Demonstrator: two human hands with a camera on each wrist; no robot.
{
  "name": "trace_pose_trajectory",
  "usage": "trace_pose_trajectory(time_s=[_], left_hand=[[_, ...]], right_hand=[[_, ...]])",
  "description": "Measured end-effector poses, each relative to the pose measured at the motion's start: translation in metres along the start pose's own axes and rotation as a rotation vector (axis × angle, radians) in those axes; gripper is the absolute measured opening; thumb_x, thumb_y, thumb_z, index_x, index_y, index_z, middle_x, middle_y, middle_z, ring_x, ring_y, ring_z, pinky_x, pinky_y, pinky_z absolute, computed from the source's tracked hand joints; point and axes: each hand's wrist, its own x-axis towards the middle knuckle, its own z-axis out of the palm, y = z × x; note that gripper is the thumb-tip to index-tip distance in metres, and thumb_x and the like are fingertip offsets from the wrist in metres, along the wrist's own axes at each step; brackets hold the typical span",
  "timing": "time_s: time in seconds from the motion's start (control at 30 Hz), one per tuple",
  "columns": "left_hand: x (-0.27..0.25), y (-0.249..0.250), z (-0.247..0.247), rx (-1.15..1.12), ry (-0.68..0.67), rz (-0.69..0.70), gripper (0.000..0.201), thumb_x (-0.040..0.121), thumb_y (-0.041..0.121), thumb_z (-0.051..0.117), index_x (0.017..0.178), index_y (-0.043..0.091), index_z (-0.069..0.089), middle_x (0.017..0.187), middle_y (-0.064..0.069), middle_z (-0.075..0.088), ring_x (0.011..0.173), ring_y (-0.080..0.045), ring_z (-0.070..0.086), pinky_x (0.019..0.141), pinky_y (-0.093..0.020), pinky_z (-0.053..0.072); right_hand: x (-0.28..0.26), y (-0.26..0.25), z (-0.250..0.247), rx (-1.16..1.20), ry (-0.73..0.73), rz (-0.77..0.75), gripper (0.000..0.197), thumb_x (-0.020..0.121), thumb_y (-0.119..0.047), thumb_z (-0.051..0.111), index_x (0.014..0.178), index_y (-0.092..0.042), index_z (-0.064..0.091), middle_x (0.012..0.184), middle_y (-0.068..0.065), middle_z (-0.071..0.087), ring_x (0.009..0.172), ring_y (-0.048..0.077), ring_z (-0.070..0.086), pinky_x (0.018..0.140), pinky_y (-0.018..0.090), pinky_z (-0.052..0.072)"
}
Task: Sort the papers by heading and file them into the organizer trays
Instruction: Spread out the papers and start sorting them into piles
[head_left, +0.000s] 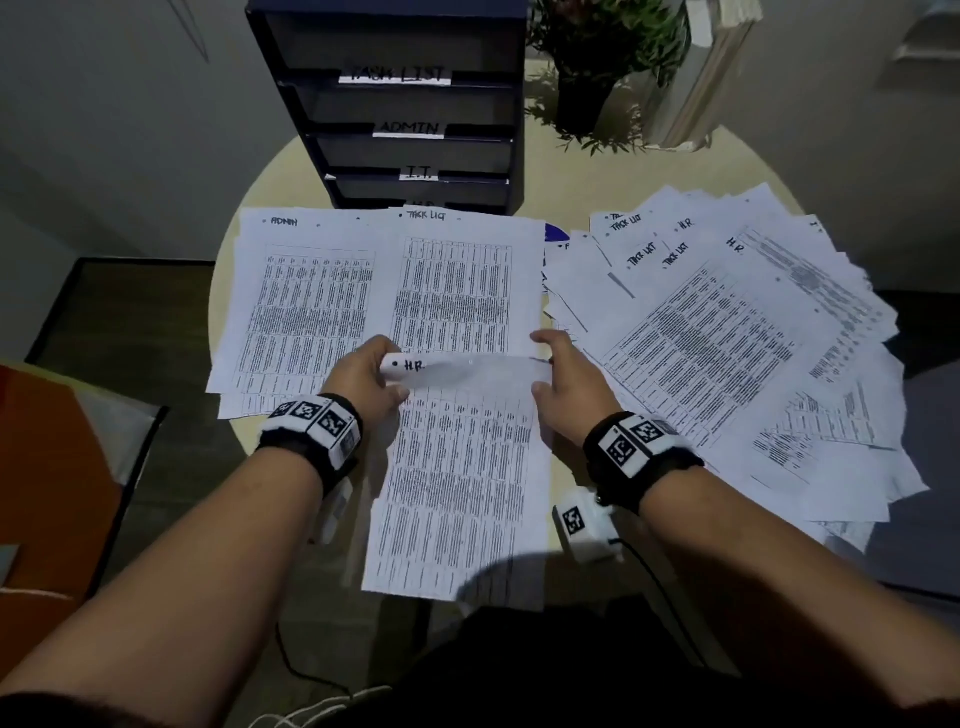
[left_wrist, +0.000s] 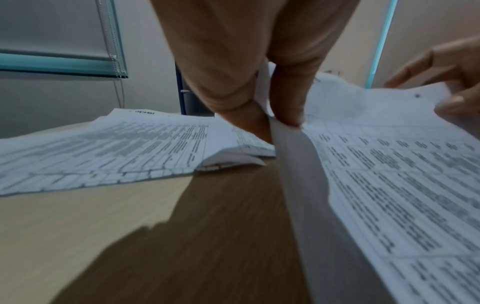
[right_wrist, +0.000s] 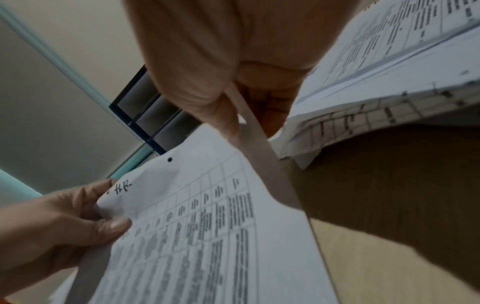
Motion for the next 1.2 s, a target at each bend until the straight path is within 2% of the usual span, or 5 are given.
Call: trace_pose_trajectory(time_s=[0.17,0.37,0.73,0.87,1.2], left_hand=[[0.012,-0.002,0.017,-0.004,0.070,-0.059,0.059,0.076,0.008,0.081,0.122,0.017,0.045,0.105,-0.006,0.063,0.091,-0.026,0.061,0.080,-0.038,0.052],[0.019,0.003,0.027,0.172,0.058,-0.075,0.068,0.071,0.014,0.086,0.126,0.017,0.046,0.130,-0.014,0.040,0.108,-0.033,0.055,0.088,-0.039,0.048],[0.031,0.116,0.063,0.084,0.014,0.146,0.038,0.087,0.022,0.069,0.123,0.012,0.061,0.125,-0.010,0.057,0.095,-0.019,0.061,0.087,-0.028,0.047],[0.036,0.173,0.107,0.060,-0.075,0.185,0.040,0.092,0.024,0.064,0.129,0.010,0.059,0.128,-0.009,0.060,0.112,-0.025,0.060,0.096,-0.032,0.045],[0.054,0.244,0.183,0.276,-0.106,0.042,0.064,0.089,0.038,0.068,0.141,0.014,0.041,0.134,-0.016,0.053,0.124,-0.038,0.050,0.099,-0.046,0.046]], right_hand=[[0.010,0.017,0.016,-0.123,0.122,-0.121,0.051,0.080,0.017,0.051,0.122,-0.011,0.058,0.135,0.012,0.036,0.112,0.025,0.054,0.086,0.026,0.044],[0.007,0.021,0.025,-0.563,0.094,-0.135,0.034,0.071,0.004,0.064,0.098,-0.016,0.070,0.151,0.013,0.035,0.116,0.038,0.040,0.094,0.046,0.039],[-0.019,0.082,-0.082,-0.447,0.155,0.021,0.028,0.097,-0.020,0.051,0.121,-0.022,0.065,0.131,0.002,0.052,0.119,0.028,0.041,0.095,0.038,0.035],[-0.038,0.145,-0.132,-0.393,0.253,0.230,0.027,0.097,-0.022,0.052,0.119,-0.016,0.066,0.123,0.009,0.052,0.115,0.032,0.044,0.094,0.039,0.041],[-0.052,0.214,-0.168,-0.342,0.017,0.262,0.043,0.101,-0.030,0.047,0.142,-0.017,0.046,0.159,0.009,0.024,0.144,0.028,0.022,0.115,0.039,0.026]])
